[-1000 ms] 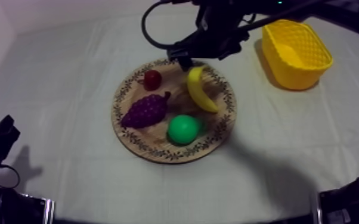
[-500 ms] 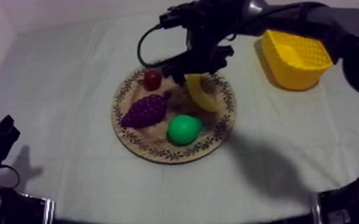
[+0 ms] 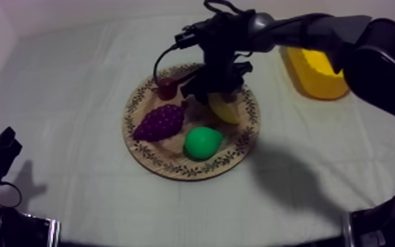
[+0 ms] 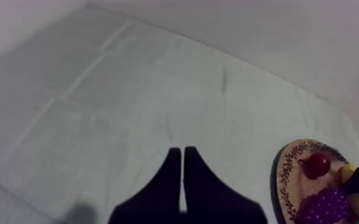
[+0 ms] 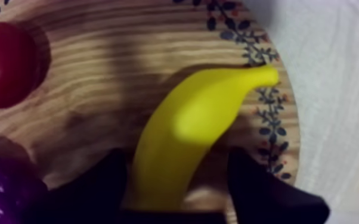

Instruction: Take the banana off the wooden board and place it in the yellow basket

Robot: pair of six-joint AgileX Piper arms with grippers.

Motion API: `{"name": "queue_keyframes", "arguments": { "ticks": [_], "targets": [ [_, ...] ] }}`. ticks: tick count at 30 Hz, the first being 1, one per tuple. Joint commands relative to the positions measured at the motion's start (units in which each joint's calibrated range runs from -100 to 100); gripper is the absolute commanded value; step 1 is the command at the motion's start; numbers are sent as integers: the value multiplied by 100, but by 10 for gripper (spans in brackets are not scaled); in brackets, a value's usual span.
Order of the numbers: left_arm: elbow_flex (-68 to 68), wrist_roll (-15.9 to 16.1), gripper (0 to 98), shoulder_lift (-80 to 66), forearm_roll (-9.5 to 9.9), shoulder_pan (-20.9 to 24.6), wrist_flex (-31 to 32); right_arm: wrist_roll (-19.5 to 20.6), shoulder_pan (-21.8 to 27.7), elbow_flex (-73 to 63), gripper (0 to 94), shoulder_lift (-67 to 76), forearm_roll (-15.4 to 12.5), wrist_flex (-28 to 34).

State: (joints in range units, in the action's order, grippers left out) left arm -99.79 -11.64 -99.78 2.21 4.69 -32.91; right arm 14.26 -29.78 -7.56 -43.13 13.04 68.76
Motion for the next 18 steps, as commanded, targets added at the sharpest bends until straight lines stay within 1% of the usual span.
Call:
{"name": "queue_keyframes", "arguments": {
  "ticks": [1, 3, 6, 9, 13, 18],
  "targets": [
    [1, -1, 1, -5, -3, -2, 1, 18, -2, -5, 267, -33, 8, 12],
    [1, 0, 1, -5, -3, -2, 1, 40, -5, 1, 169, -55, 29, 16],
    [1, 2, 1, -5, -3, -2, 1, 58, -5, 46, 100, -9, 63, 42],
    [1, 0, 1, -5, -3, -2, 1, 70, 22, 83, 75, 131, 100, 89],
    [1, 0, 1, -5, -3, -2, 1, 74, 112, 103, 65, 433, 158, 196],
    [1, 1, 1, -5, -3, -2, 1, 101, 291, 194, 62, 1014, 320, 204]
  ]
}}
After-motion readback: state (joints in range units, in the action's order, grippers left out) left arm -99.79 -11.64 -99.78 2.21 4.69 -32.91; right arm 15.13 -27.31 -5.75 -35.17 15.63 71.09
